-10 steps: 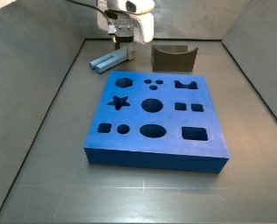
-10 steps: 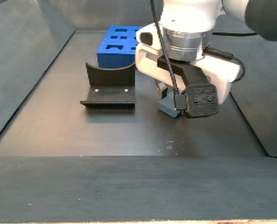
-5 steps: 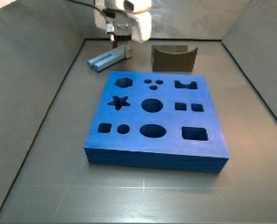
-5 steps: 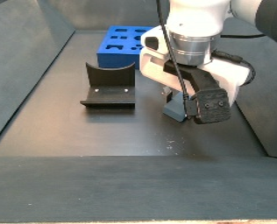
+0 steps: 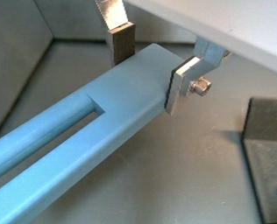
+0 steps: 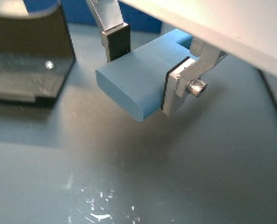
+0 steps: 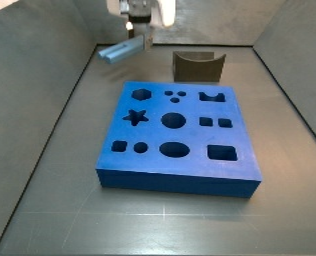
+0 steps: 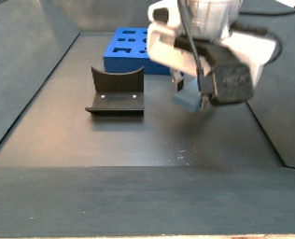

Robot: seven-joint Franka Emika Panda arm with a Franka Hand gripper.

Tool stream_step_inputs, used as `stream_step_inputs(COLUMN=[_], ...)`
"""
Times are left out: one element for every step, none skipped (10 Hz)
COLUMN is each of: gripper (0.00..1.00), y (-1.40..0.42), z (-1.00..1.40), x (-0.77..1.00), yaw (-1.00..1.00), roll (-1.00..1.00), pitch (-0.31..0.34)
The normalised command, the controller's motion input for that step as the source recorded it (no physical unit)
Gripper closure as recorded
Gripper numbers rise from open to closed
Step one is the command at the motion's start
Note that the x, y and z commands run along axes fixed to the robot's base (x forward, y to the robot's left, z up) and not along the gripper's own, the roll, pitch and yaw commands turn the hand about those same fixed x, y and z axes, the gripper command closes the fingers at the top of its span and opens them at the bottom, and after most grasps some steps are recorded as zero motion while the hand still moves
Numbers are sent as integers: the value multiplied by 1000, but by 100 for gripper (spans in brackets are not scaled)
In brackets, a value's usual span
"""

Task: Pick up the square-circle object. Move up. Rotate the square-circle object. Place the square-circle object on the fixture. Regrasp the square-circle object. Move to above the board. Insert the square-circle object.
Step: Move up, then rotate the square-circle object.

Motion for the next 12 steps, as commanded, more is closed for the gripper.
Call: stream_step_inputs(gripper=[100,100,100,100,100,100,100,100,100,100,100,100], y=[-9,-111,-91,-71,0,15,21,19,18,17,17,16], z=[233,0,-39,-13,0,-13,-18,-22,-24,-25,-26,-26], x=[-20,-449,-380,-301,0,61,59,50,43,39,36,35], yaw=[-5,0,1,0,-1000,-1000,-1000,-1000,-1000,-1000,-1000,-1000], roll=[-10,0,8,14,0,-1,-2,-2,-3,-3,-3,-3], pitch=[30,0,-28,-54,0,0,1,1,1,1,1,1])
